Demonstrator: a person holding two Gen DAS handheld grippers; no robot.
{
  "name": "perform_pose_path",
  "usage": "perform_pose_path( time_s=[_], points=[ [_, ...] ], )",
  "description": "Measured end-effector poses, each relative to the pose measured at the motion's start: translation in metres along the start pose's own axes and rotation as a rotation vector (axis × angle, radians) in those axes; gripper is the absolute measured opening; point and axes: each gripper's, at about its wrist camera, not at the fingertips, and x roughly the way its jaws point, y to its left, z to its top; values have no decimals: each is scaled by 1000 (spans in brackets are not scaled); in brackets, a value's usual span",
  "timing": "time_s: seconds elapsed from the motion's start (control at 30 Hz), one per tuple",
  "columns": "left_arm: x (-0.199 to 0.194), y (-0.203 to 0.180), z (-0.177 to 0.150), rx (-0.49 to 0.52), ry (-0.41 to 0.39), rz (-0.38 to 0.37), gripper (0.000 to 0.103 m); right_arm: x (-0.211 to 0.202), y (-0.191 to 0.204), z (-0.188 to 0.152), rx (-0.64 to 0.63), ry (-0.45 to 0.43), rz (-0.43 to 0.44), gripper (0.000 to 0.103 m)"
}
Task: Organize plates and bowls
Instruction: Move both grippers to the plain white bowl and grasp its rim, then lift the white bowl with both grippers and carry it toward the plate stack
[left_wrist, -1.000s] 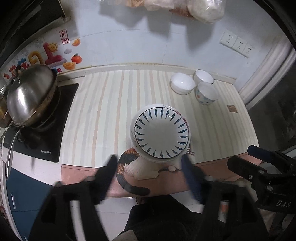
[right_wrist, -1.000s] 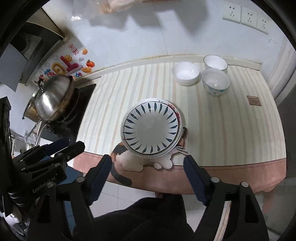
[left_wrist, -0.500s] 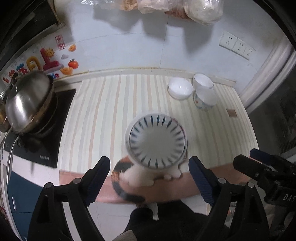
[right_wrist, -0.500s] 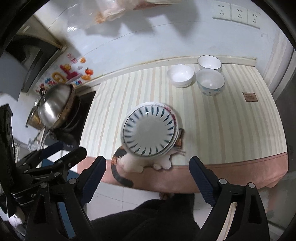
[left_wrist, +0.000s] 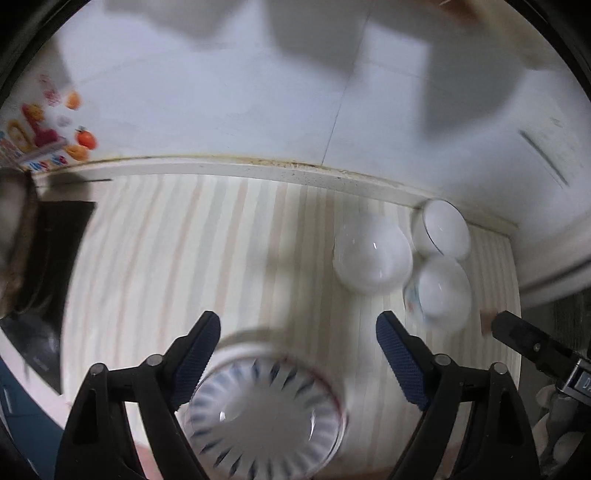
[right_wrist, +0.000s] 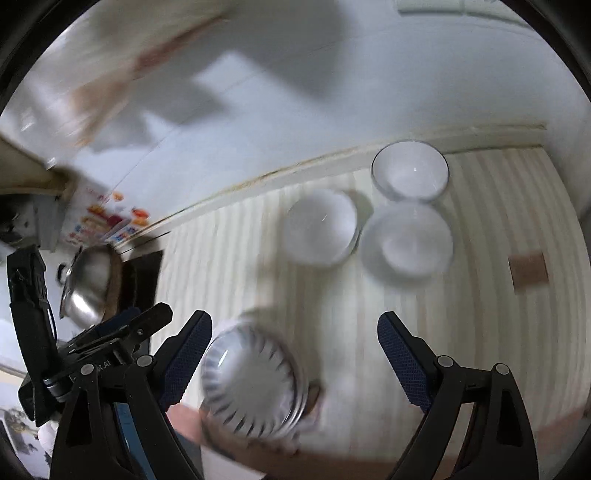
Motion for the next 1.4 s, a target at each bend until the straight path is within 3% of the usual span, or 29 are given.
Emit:
perform_pose_path(
  time_s=[0.07, 0.2, 0.3, 0.37, 0.63, 0.77, 0.87, 1.1, 1.4],
  points=[
    [29, -4, 18, -23, 41, -14, 68, 26, -13, 29, -4, 28, -5, 88],
    [85, -12, 41, -34, 131, -26, 61, 83, -34, 71, -22, 109, -21, 70],
    [121, -20, 48, -28, 201, -36, 46, 123, -46, 92, -31, 169, -44, 58],
    [138, -24, 49, -17, 235, -39, 35, 138, -52, 95, -35, 194, -49, 49],
    [174, -33, 44, 14, 301, -54, 19, 187, -49, 104, -84, 285, -122, 26],
    [173, -32, 39, 20, 293, -44, 14, 205, -45, 101, -114, 307, -178, 14],
    [166, -27, 35, 22, 280, -31, 14, 206, -40, 96, -124, 305, -165, 11],
    [122, -19, 22, 55, 232, -26, 14, 194, -24, 74, -128, 292, -134, 10],
    [70, -28, -5, 122, 208, -35, 14, 143, -13, 24, -116, 263, -91, 10]
  ],
)
